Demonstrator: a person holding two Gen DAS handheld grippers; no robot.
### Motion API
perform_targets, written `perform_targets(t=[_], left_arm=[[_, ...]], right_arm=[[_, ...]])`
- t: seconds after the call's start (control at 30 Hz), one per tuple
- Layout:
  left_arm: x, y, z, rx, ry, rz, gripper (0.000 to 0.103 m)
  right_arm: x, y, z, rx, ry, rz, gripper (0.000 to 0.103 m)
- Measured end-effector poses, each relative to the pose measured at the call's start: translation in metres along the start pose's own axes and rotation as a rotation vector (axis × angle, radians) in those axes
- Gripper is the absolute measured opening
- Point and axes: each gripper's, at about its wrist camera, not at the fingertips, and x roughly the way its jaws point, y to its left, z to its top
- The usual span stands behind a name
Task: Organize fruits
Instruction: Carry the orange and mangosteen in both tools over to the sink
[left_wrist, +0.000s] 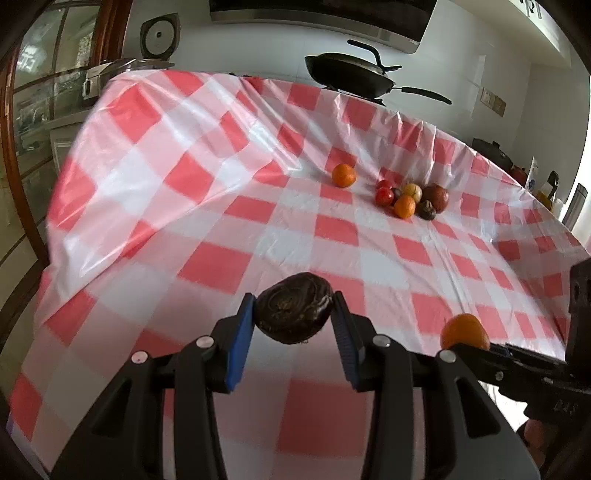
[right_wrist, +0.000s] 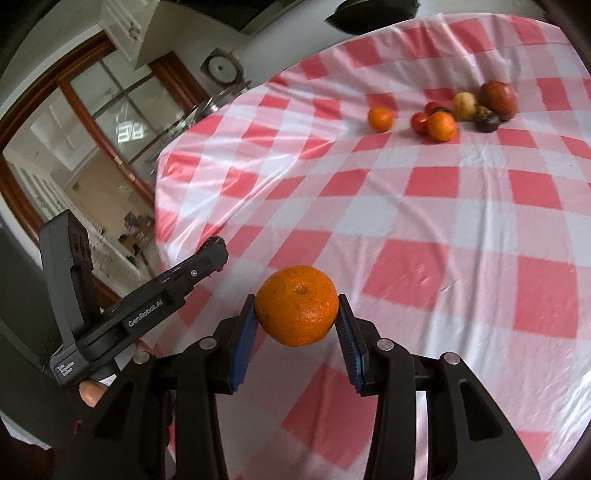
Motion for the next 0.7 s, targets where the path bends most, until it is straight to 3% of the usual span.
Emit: perform_targets(t=[0.23, 0.43, 0.7], left_arm=[[-0.029, 0.028, -0.025, 0.004, 0.005, 0.033, 0.042], [-0.062, 0.063, -0.042, -0.022, -0.013, 0.083, 0.042], [-0.106, 0.111, -0.069, -0.040, -0.029, 0.221, 0.042]], right_arm=[[0.020, 0.045, -0.021, -0.120, 0.069, 0.008, 0.042], [0.029, 0.088, -0.036, -0.247, 0.076, 0.042, 0.042], [0.044, 0.153, -0.068, -0.487, 0.101, 0.023, 0.042]])
